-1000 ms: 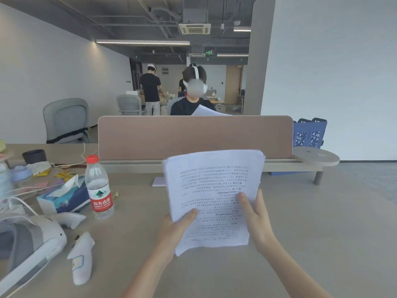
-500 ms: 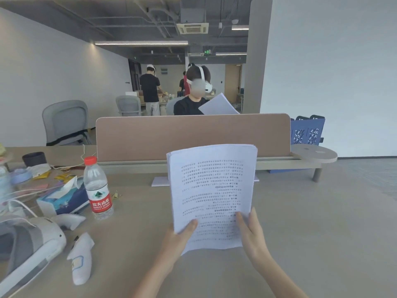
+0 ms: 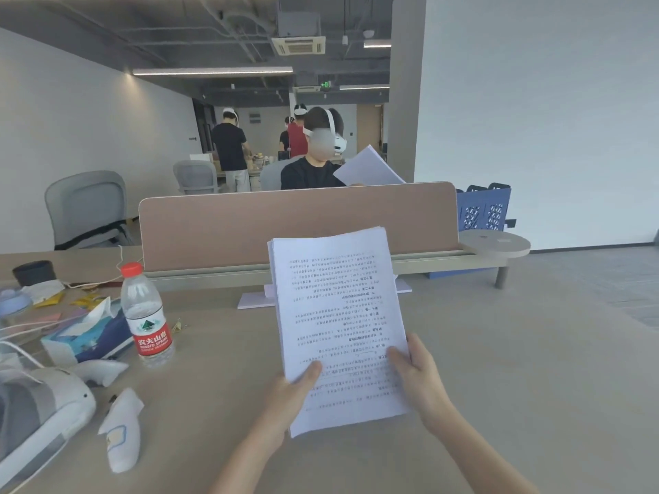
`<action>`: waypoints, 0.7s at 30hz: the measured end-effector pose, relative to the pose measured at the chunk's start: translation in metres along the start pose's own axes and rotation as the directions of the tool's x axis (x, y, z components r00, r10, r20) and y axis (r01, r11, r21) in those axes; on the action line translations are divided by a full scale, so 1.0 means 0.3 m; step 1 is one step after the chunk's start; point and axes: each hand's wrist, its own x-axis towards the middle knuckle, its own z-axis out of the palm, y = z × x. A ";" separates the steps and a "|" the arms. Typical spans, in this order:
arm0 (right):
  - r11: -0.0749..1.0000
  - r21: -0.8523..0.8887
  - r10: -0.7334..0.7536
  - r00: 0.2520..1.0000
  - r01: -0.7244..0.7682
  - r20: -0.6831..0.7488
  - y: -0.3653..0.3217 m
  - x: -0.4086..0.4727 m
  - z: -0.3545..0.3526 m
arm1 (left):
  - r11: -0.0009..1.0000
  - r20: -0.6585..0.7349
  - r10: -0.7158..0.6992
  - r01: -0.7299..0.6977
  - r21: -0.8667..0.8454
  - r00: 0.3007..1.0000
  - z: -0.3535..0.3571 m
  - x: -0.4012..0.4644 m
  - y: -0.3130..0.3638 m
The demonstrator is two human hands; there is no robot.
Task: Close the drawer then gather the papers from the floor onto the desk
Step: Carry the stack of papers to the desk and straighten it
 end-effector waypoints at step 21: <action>0.987 -0.008 0.154 0.974 -0.158 -0.168 -0.024 -0.040 -0.481 | 0.988 0.088 -0.066 0.078 -0.137 0.994 0.422 -0.096 0.086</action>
